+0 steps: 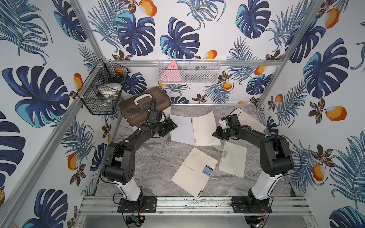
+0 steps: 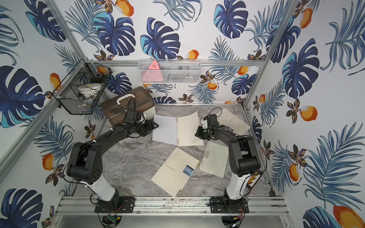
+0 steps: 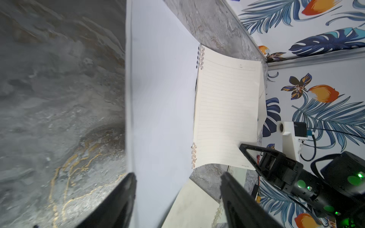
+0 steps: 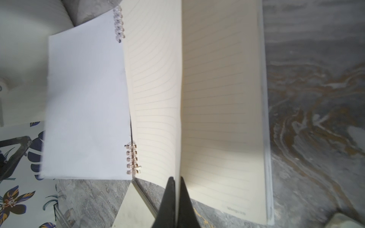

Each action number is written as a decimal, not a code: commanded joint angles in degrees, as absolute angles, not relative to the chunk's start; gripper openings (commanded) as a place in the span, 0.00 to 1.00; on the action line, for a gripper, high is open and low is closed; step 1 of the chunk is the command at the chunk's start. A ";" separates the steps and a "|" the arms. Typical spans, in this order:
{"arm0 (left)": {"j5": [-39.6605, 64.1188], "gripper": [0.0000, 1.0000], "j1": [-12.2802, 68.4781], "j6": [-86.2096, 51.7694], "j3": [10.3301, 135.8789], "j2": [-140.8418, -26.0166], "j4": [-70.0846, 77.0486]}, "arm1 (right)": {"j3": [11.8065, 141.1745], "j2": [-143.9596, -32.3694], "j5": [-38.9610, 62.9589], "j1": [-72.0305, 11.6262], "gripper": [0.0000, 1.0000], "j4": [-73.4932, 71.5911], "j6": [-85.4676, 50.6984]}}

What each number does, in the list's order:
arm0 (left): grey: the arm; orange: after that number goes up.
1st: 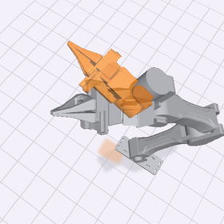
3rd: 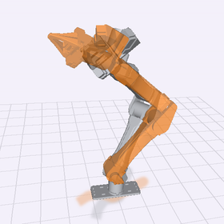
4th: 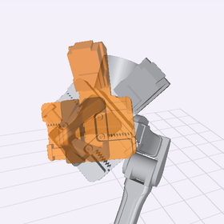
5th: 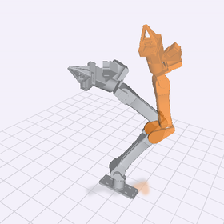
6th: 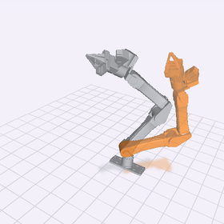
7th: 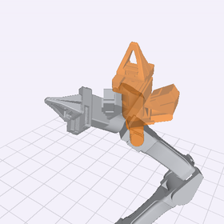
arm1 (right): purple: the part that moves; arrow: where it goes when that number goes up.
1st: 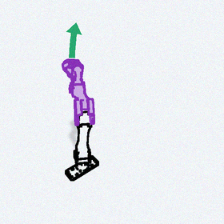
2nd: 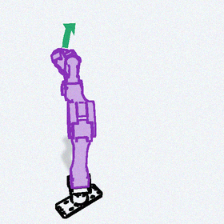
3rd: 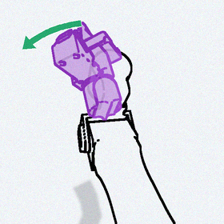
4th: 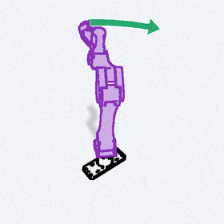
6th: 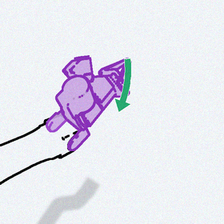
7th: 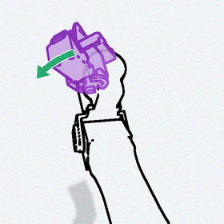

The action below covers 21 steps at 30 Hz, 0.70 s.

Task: Tear off pages from different notebooks
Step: Tear off the paper from the notebook.

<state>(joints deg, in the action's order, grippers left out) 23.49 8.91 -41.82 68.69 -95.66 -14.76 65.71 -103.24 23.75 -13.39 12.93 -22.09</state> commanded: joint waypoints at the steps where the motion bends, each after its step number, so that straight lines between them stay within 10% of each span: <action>1: 17.08 0.99 8.37 -40.11 70.33 -93.22 -20.01 | 65.73 -101.16 19.33 -17.07 0.00 8.55 -15.61; 21: 25.54 0.92 15.89 -50.27 72.10 -102.16 2.78 | 65.49 -101.95 1.66 -32.61 0.00 3.25 -4.72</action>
<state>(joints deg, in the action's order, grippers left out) 24.29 14.57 -49.50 70.78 -100.95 -2.33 65.58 -101.84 2.70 -32.45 6.57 -5.85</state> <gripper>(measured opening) 0.931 0.056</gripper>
